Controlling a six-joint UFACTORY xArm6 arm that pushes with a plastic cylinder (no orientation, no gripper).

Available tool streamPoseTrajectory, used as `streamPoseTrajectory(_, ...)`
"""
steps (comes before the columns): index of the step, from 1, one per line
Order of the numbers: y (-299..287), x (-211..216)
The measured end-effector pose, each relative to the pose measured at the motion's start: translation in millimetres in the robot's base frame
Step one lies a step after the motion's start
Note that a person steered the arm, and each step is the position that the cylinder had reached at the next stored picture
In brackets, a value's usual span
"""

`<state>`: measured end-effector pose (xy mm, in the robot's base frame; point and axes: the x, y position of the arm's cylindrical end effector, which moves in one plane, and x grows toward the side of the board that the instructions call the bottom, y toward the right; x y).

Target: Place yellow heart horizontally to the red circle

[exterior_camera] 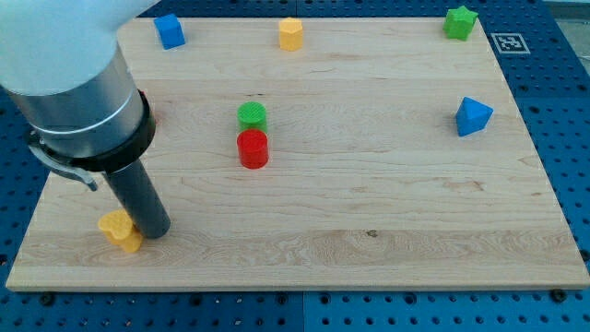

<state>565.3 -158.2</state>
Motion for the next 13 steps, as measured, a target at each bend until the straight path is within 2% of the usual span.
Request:
streamPoseTrajectory(1, 0, -11)
streamPoseTrajectory(2, -7, -45)
streamPoseTrajectory(4, -29, -38)
streamPoseTrajectory(11, 3, -39)
streamPoseTrajectory(13, 3, -59)
